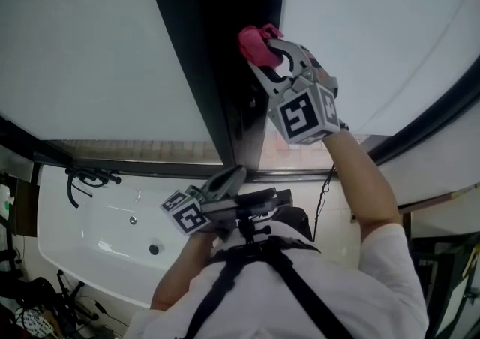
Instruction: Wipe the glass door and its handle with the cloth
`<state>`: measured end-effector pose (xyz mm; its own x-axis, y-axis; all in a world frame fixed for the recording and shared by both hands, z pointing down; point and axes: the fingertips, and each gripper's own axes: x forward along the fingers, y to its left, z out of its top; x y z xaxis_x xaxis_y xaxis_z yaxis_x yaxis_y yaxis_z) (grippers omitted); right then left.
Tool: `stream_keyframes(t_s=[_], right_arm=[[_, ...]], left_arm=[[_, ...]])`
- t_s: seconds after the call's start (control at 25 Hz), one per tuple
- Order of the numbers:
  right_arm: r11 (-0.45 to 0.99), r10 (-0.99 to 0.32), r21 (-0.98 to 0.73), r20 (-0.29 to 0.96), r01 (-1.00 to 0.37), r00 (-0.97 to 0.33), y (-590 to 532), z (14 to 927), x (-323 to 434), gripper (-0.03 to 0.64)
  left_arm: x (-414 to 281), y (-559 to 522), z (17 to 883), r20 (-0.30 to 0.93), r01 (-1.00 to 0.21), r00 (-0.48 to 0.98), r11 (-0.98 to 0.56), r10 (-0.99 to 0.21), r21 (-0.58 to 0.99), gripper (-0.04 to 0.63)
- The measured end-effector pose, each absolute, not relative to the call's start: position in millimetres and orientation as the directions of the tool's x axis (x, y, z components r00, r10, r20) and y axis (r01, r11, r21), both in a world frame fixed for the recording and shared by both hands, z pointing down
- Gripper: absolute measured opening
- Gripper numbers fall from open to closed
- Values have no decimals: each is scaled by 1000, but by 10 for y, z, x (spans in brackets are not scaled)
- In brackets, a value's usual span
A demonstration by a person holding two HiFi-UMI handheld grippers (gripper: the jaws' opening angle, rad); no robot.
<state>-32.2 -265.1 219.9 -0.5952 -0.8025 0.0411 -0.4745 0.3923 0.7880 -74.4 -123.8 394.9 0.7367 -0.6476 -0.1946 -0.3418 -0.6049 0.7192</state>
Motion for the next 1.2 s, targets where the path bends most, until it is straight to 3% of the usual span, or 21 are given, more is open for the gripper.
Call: stream_keyframes(t_s=[0.16, 0.64, 1.2], right_arm=[[424, -803, 749, 51, -509, -593, -2648, 2202, -336, 112], [482, -807, 684, 104, -548, -581, -2610, 2506, -176, 112], [451, -857, 692, 159, -563, -490, -2657, 2619, 148, 112]], left_arm=[[-703, -1220, 3950, -207, -295, 753, -603, -624, 741, -8], [-615, -1197, 3956, -182, -326, 766, -617, -616, 716, -8], [-675, -1229, 3883, -185, -327, 766, -621, -616, 712, -8]])
